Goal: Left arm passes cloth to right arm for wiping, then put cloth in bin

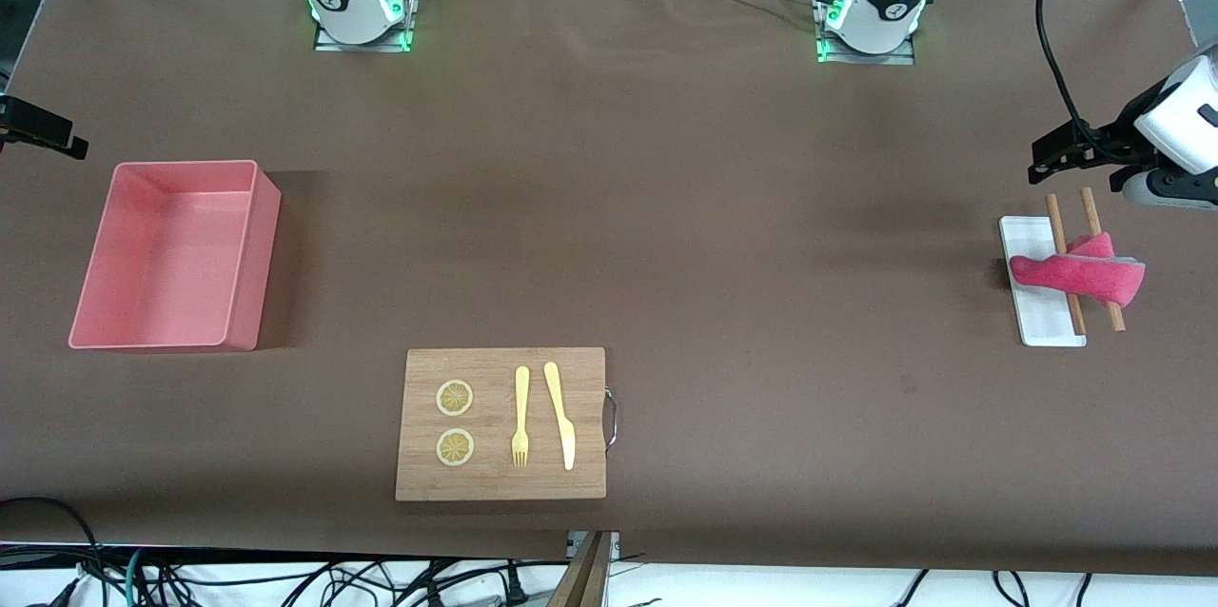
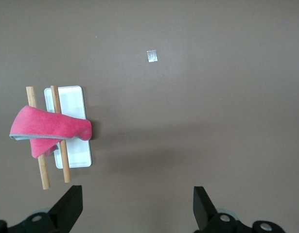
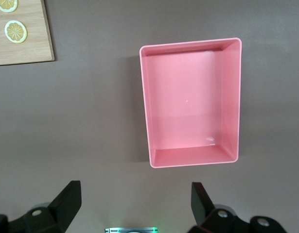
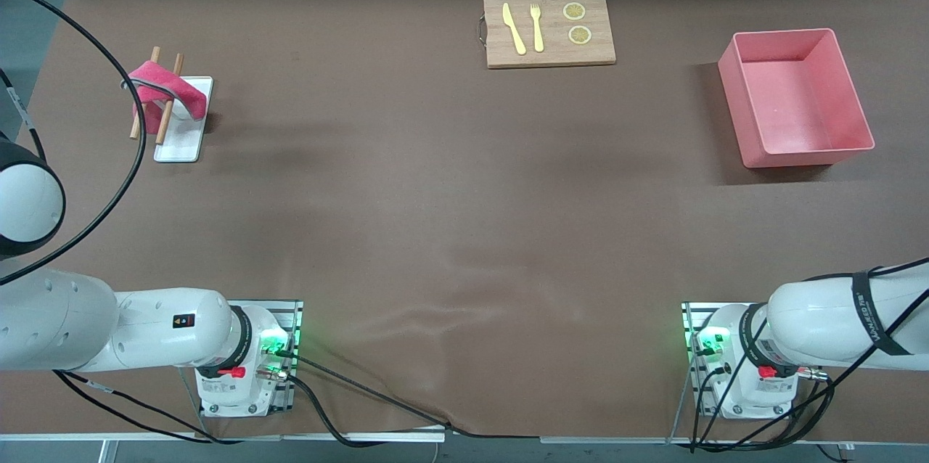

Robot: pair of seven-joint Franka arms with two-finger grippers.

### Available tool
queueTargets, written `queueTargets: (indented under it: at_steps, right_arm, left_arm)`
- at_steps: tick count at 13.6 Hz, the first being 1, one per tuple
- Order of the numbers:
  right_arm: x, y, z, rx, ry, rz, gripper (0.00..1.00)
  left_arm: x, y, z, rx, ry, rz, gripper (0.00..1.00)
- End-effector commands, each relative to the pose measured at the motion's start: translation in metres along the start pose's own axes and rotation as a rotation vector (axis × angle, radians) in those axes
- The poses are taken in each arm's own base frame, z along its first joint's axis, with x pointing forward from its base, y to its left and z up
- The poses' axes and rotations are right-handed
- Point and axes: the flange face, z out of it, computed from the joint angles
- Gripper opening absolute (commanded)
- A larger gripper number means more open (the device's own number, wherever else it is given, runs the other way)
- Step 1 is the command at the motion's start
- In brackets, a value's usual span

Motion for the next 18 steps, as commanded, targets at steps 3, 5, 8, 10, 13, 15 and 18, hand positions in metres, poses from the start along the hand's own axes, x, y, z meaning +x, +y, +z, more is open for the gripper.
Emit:
queueTargets:
  at_steps: [3,5,8,10,13,15,18]
  right_arm:
    - [0.002,0.002,-0.005,-0.006,0.010,-0.006,1.00]
    - [0.002,0.001,-0.005,-0.006,0.010,-0.007,1.00]
    - [0.002,0.001,-0.005,-0.006,0.010,-0.007,1.00]
    - [0.002,0.002,-0.006,-0.007,0.016,-0.006,1.00]
    - [0.003,0.002,-0.009,-0.009,0.023,-0.007,1.00]
    - [0.003,0.002,-0.009,-0.009,0.023,-0.007,1.00]
    - [0.003,0.003,-0.009,-0.009,0.023,-0.004,1.00]
  left_arm:
    - [0.002,-0.003,-0.001,-0.030,-0.028,-0.011,1.00]
    - [0.003,-0.007,0.001,-0.029,-0.031,-0.021,1.00]
    - [0.005,-0.014,0.008,-0.021,-0.044,-0.031,1.00]
    - [0.004,-0.030,0.009,-0.024,-0.050,-0.057,1.00]
    - [-0.002,-0.052,0.018,-0.035,-0.099,-0.095,1.00]
    - [-0.006,-0.072,0.020,-0.039,-0.104,-0.131,1.00]
    - [-0.013,-0.106,0.031,-0.059,-0.139,-0.097,1.00]
